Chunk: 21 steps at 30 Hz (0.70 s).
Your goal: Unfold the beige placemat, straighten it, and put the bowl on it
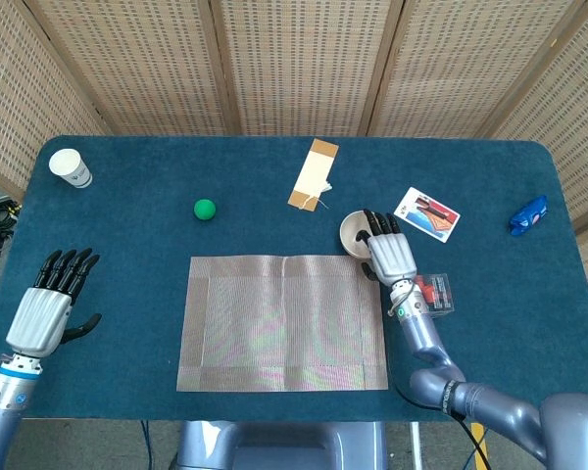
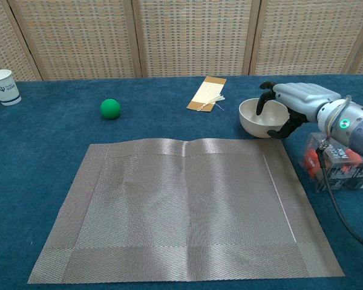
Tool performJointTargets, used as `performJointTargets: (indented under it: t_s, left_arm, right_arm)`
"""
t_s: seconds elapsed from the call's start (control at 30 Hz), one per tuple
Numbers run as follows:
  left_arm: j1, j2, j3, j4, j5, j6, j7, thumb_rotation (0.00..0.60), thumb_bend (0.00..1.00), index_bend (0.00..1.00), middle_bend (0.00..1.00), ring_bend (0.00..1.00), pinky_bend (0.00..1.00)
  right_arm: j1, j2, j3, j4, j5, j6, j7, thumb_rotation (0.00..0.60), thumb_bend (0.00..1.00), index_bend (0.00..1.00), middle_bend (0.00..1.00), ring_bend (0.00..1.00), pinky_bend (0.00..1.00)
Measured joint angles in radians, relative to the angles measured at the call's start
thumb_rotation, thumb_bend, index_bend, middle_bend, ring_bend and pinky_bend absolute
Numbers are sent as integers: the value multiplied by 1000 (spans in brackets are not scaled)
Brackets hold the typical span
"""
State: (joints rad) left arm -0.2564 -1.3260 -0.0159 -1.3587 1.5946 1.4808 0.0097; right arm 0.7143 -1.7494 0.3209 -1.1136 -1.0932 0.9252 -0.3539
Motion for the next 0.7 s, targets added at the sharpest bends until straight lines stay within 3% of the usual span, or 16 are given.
performJointTargets:
  t_s: [0.27,0.7]
  left_arm:
    - [-1,-8,-5,12,-1,-3,-4,600,232,0,0,0,0]
    - [-4,-13,-7,21,3,-8,-26,600,231,0,0,0,0]
  right_arm:
    - [29,-41,-15,107,-11,-44,65,600,534,387,88,0,0]
    - [47,-108,-40,239,-51,-43,147,600,478,611,227,34,48]
